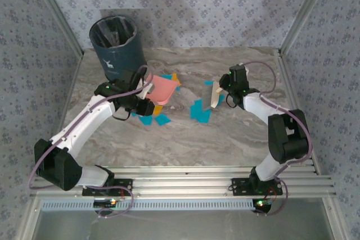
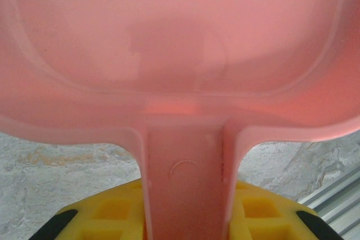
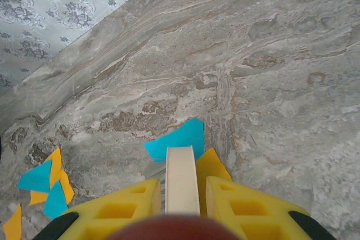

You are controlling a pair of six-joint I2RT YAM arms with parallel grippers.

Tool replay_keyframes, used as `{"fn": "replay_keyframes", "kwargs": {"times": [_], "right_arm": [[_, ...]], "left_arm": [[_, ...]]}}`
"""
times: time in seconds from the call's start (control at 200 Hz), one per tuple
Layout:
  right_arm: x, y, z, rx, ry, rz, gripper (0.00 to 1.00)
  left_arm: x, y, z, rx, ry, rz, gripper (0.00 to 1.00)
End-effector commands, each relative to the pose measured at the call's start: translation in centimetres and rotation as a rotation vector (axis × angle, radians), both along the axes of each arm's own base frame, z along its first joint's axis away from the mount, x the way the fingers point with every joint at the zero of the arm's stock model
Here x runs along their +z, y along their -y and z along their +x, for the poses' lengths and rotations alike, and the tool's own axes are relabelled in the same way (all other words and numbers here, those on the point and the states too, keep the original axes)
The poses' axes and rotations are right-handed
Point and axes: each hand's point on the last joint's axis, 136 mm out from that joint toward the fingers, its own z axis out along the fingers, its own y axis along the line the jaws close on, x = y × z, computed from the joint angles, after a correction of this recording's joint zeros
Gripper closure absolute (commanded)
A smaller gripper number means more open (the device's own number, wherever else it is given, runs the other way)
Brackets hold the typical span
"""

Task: Sweep away the paper scraps from the table

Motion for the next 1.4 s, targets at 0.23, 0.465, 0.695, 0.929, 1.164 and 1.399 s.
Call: {"fn": "replay_keyframes", "kwargs": {"times": [0.23, 0.465, 0.695, 0.929, 1.164, 1.399], "right_arm": [[2.2, -0.4, -3.0, 0.066, -0.024, -0.203, 1.00], [7.1, -2.0, -3.9, 0.178, 0.089, -0.193, 1.00], [8.8, -1.0, -6.4, 0.234, 0.107, -0.320, 1.00], [9.0, 0.6, -9.2, 0.278, 0.141, -0.473, 1.00], [7.7, 0.4, -11.6, 0.347, 0.131, -0.581, 1.00], [6.4, -1.3, -12.7, 0.427, 0.116, -0.692, 1.00]], "left_arm": [[-1.0, 0.5, -0.8, -0.069, -0.021, 0.086, 1.00], [-1.9, 1.0, -1.4, -0.123, -0.046, 0.145, 1.00], [-3.3, 1.6, -2.3, -0.193, -0.088, 0.216, 1.00], [-5.4, 2.7, -4.6, -0.351, -0.164, 0.310, 1.00], [-7.1, 3.5, -5.8, -0.447, -0.196, 0.376, 1.00], [-7.6, 3.7, -6.9, -0.519, -0.225, 0.435, 1.00]]}}
